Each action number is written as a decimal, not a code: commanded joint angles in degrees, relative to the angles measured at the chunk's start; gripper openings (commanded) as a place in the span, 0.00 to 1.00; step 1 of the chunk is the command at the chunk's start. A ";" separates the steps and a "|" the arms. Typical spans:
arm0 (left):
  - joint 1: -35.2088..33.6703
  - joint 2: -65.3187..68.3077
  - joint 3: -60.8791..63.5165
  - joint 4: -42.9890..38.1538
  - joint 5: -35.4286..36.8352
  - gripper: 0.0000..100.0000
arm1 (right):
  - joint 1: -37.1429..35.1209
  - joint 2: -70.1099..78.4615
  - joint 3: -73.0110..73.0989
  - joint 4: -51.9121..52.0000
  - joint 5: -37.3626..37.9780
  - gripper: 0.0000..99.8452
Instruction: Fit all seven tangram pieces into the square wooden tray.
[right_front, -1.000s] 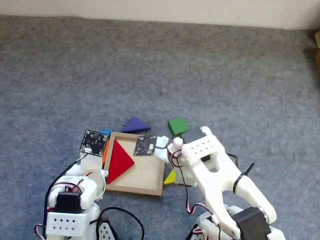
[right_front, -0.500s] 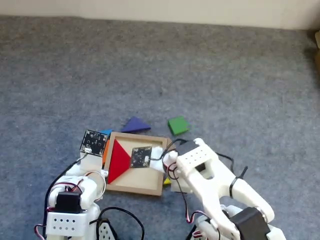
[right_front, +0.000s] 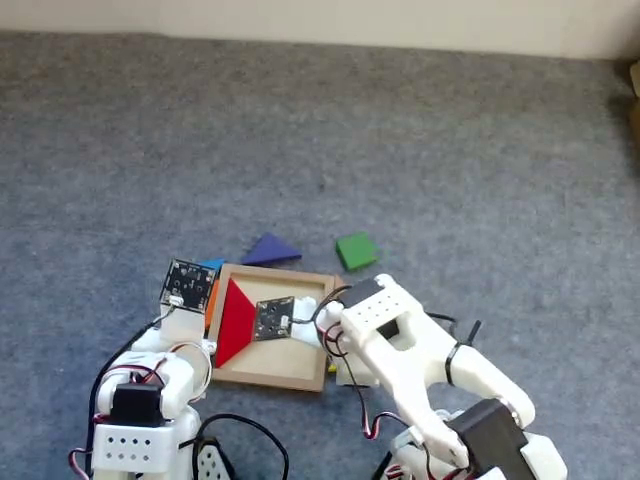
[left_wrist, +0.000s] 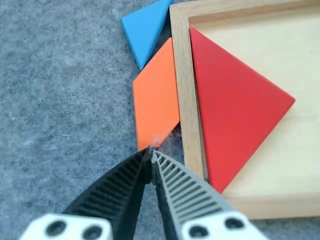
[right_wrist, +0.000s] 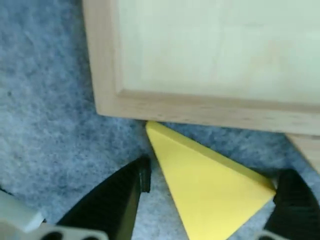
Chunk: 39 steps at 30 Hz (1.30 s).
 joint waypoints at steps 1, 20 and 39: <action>-0.57 -2.77 1.19 0.26 -0.35 0.01 | 0.48 1.01 -1.54 -0.31 -0.70 0.35; -0.57 -2.77 1.19 0.26 -0.35 0.01 | 2.95 0.75 -2.07 2.07 -1.14 0.21; -0.57 -2.77 1.19 0.26 -0.35 0.01 | 0.75 -15.08 -6.81 8.04 -9.41 0.21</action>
